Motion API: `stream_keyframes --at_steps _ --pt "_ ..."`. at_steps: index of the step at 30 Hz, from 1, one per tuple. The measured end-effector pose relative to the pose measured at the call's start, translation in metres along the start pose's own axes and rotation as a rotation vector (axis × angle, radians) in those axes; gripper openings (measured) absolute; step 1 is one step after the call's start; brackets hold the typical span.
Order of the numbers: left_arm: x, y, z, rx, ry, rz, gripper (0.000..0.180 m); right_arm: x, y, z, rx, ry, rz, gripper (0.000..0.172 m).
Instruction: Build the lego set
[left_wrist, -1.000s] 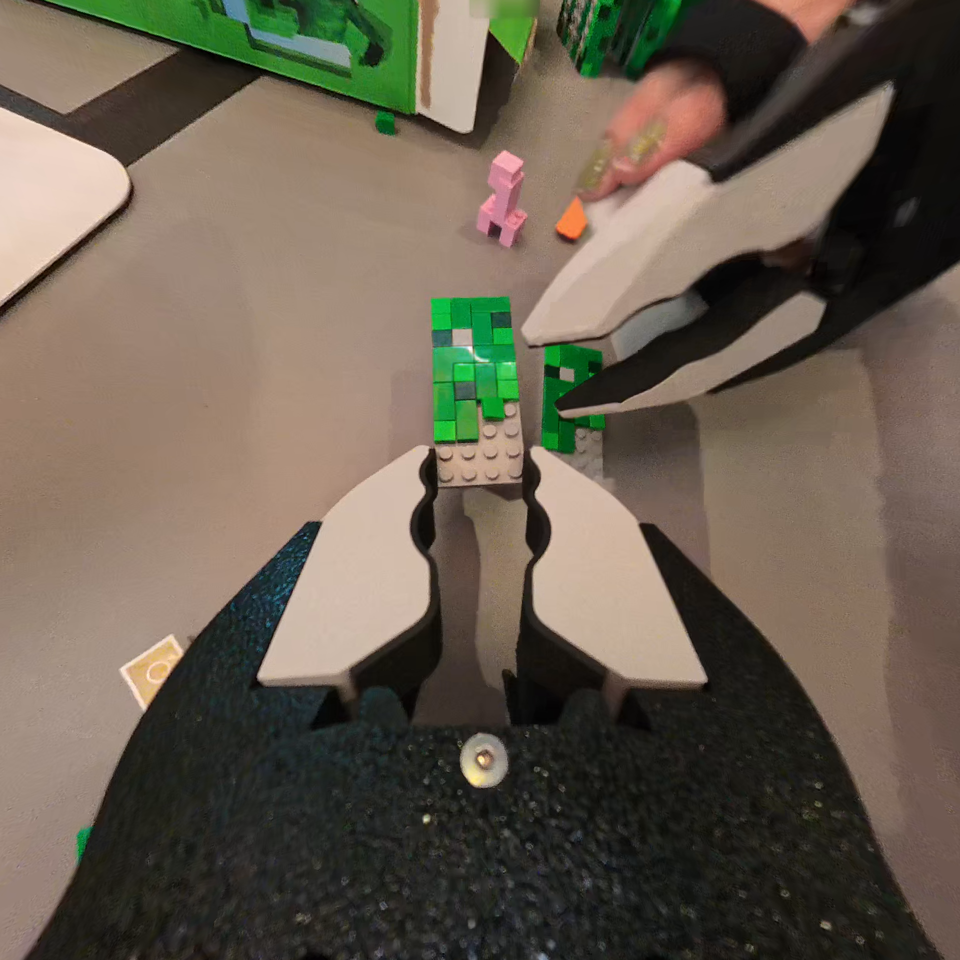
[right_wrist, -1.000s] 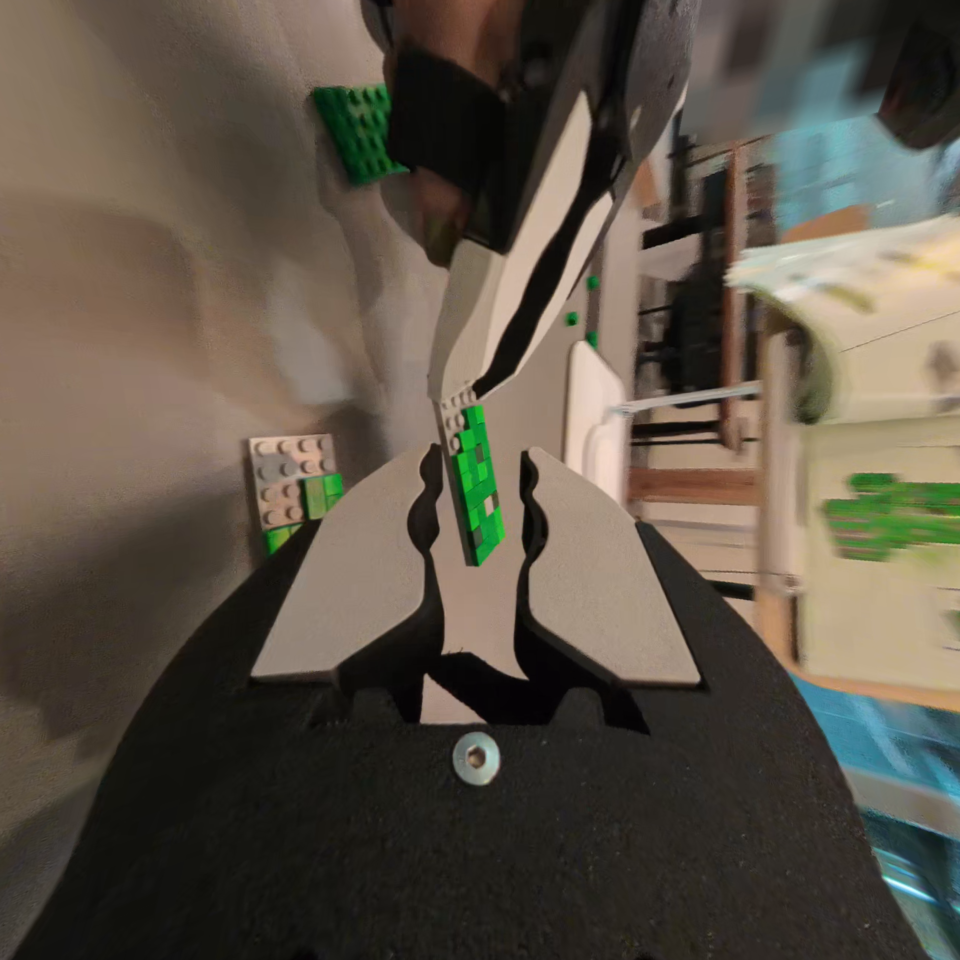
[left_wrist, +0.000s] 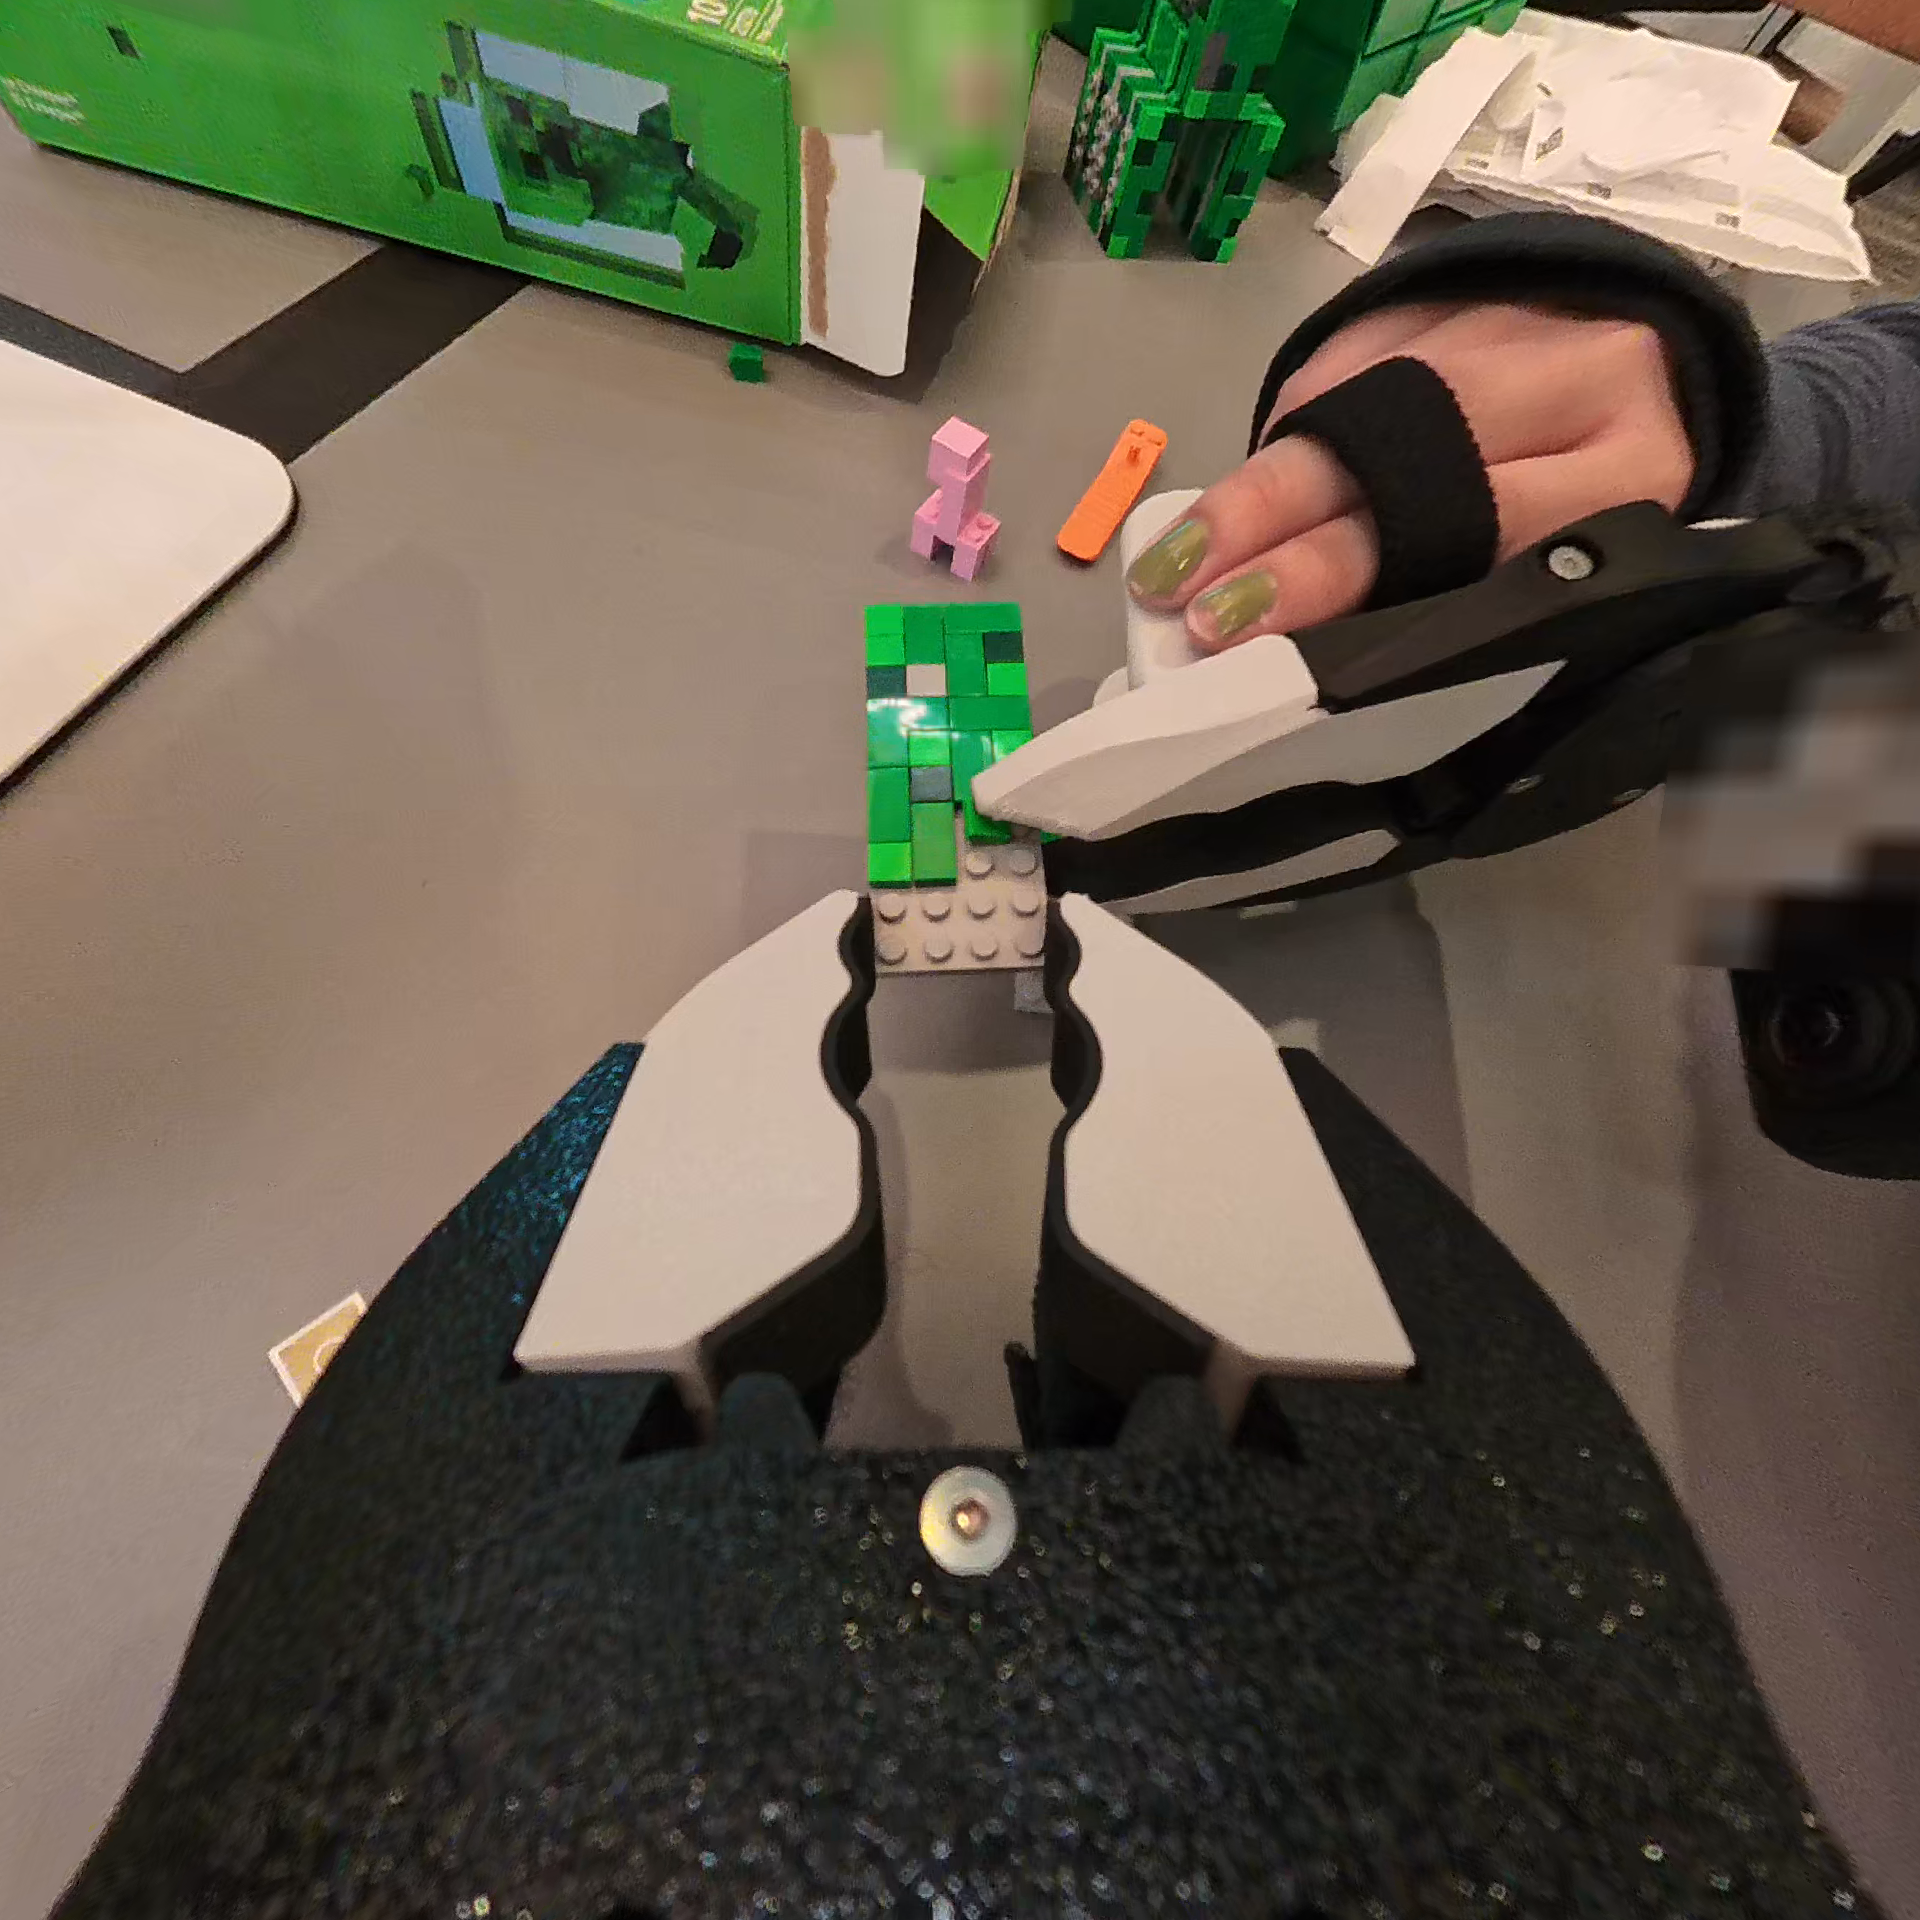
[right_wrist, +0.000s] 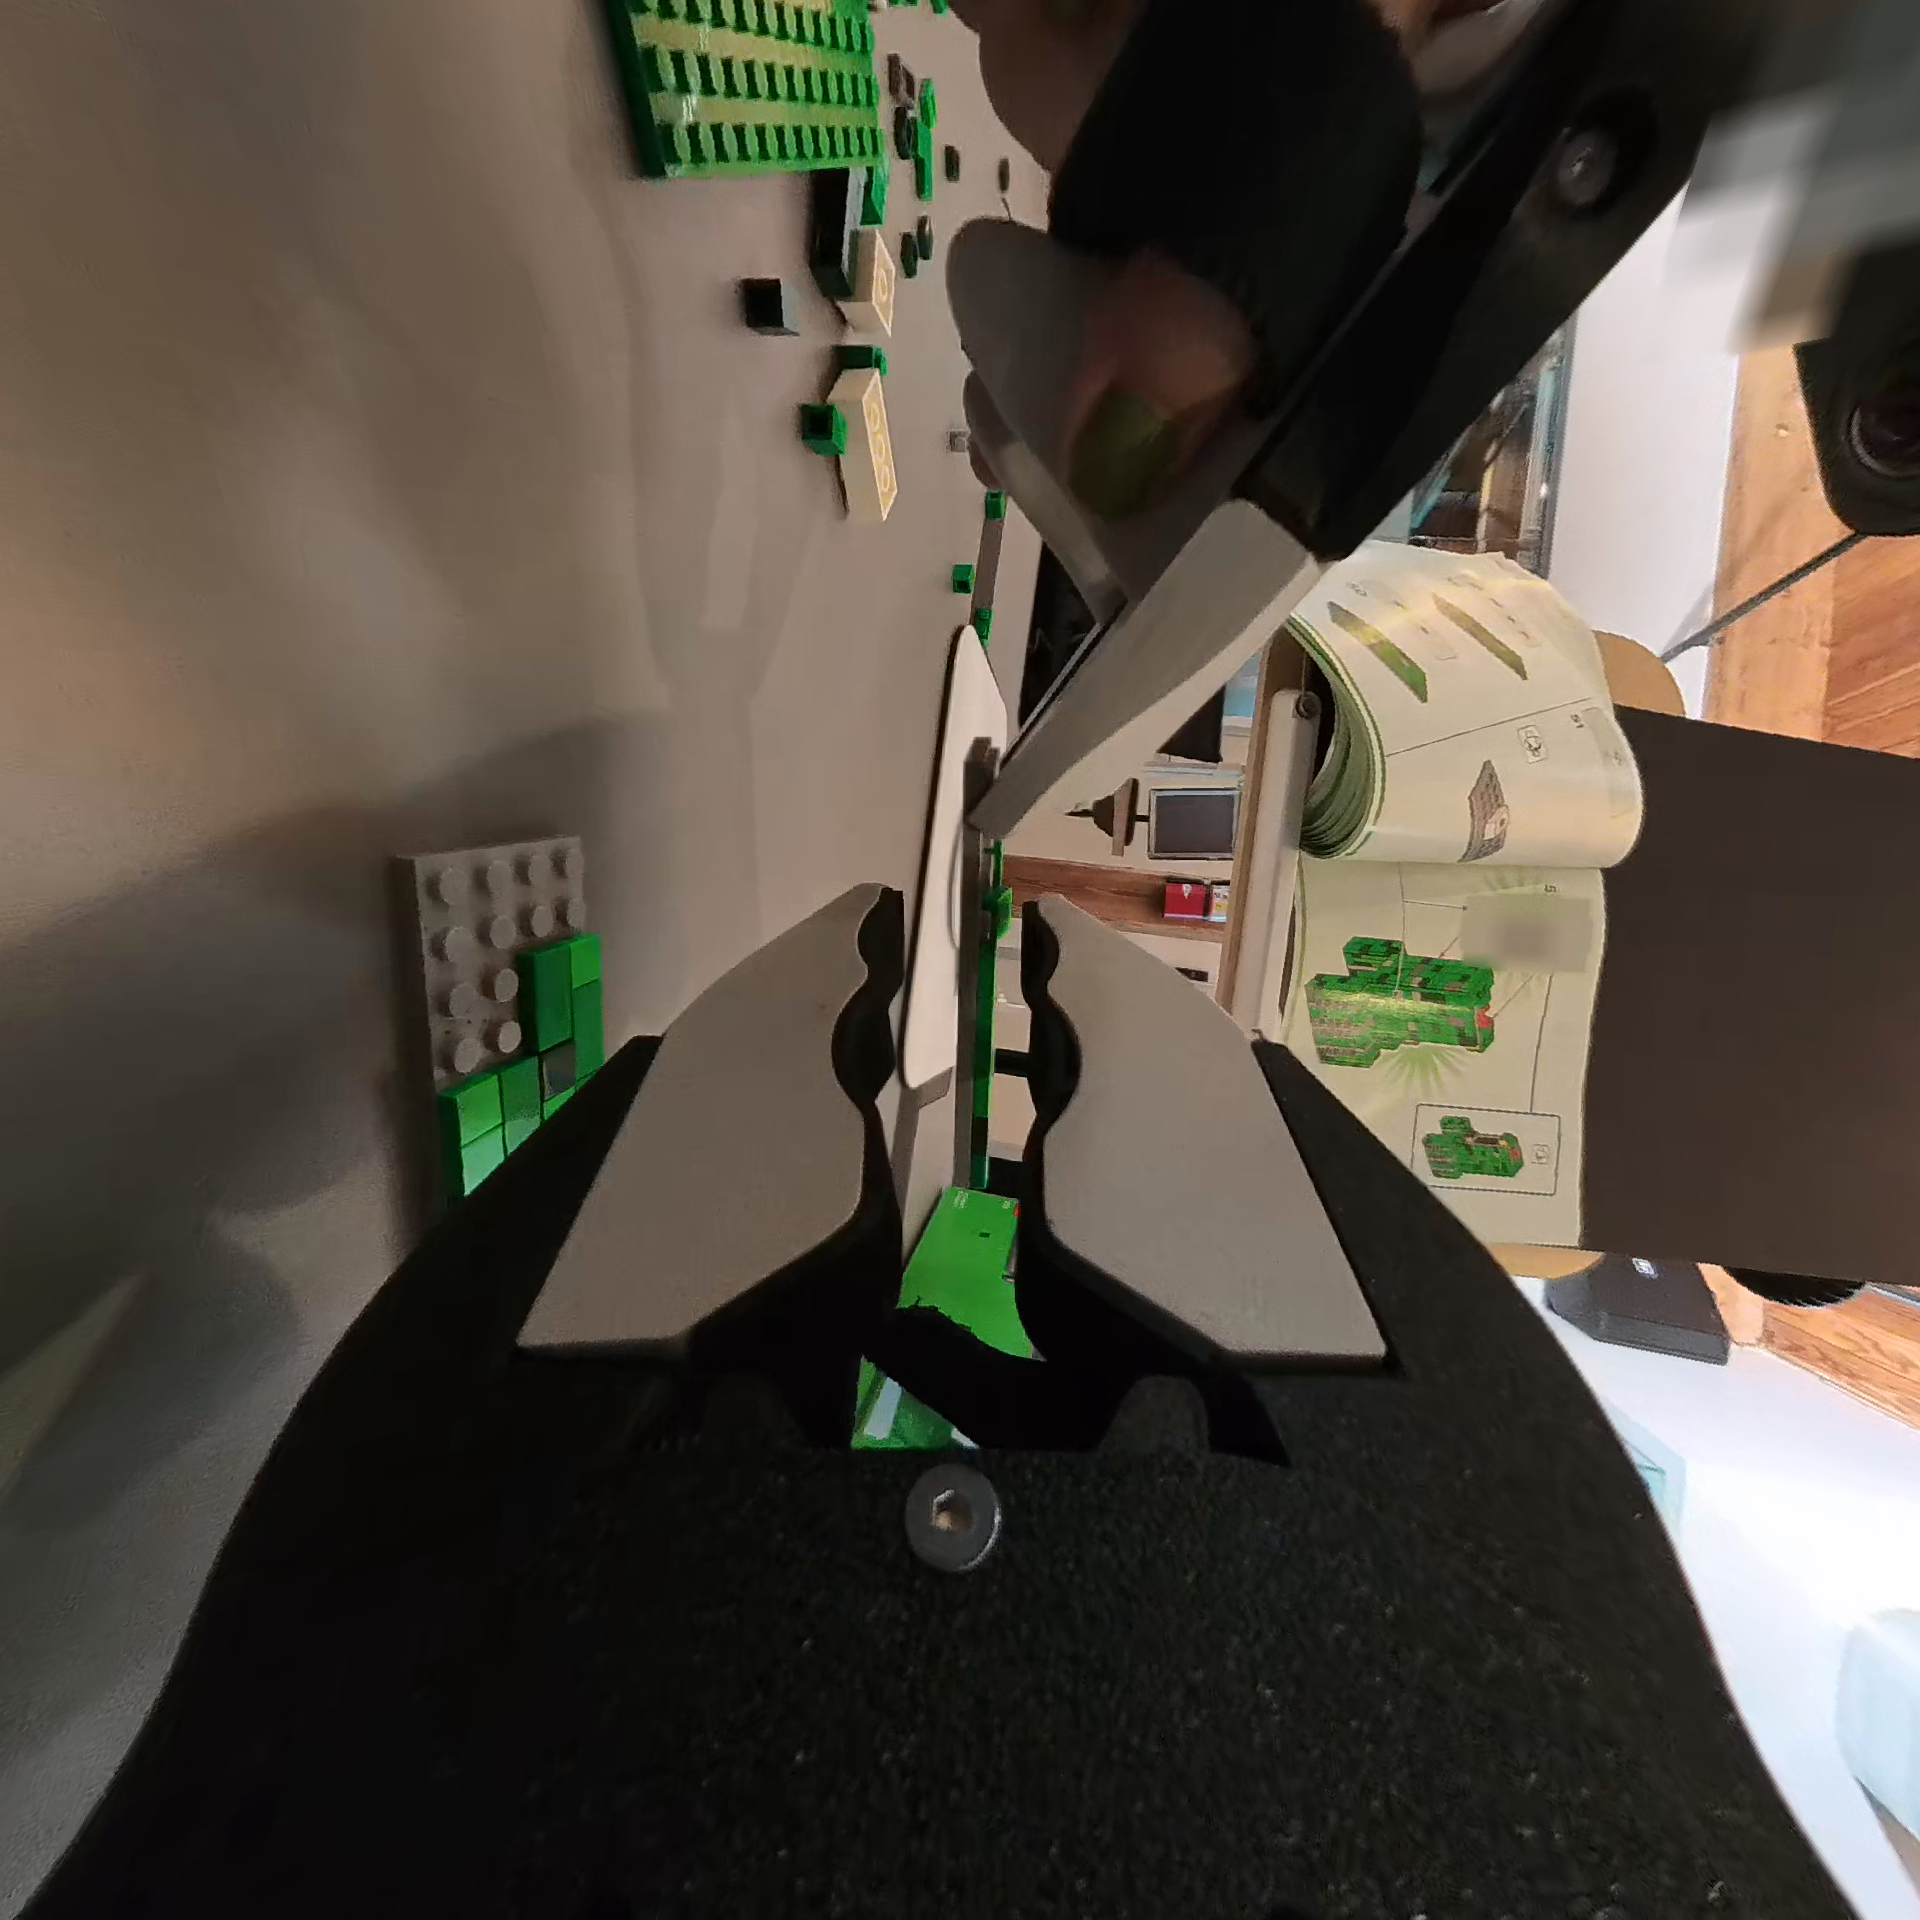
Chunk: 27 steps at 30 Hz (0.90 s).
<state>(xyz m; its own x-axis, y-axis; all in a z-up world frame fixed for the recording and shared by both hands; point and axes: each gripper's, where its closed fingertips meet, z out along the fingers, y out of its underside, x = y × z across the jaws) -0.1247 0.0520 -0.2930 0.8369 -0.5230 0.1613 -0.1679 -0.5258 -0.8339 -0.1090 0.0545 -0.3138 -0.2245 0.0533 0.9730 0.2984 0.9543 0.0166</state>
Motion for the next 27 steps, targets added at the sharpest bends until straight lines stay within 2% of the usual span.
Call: stream_keyframes --at_steps 6,12,18,19,20,25,27 --pt "0.003 -0.001 0.000 0.001 0.009 0.012 0.031 -0.002 0.003 0.000 -0.016 -0.007 -0.028 0.011" --pt "0.006 -0.003 -0.001 0.001 -0.001 0.040 0.031 -0.001 0.002 -0.002 -0.011 -0.002 -0.039 0.010" --pt "0.010 -0.003 0.000 0.002 0.030 0.029 0.030 0.004 0.002 -0.005 0.009 -0.027 0.029 0.006" --pt "0.011 -0.003 0.000 0.010 0.030 0.033 0.025 0.001 0.003 -0.005 0.003 -0.053 0.045 0.006" --pt "0.016 -0.008 0.002 0.042 0.081 0.042 0.000 0.001 0.005 -0.004 0.007 -0.067 0.058 0.006" --pt "0.016 -0.004 0.007 -0.010 0.034 0.121 0.000 -0.002 0.003 -0.003 0.024 -0.060 0.046 0.006" --pt "0.017 -0.004 0.004 -0.001 0.032 0.180 0.028 0.001 0.007 -0.003 0.016 -0.053 0.067 0.006"
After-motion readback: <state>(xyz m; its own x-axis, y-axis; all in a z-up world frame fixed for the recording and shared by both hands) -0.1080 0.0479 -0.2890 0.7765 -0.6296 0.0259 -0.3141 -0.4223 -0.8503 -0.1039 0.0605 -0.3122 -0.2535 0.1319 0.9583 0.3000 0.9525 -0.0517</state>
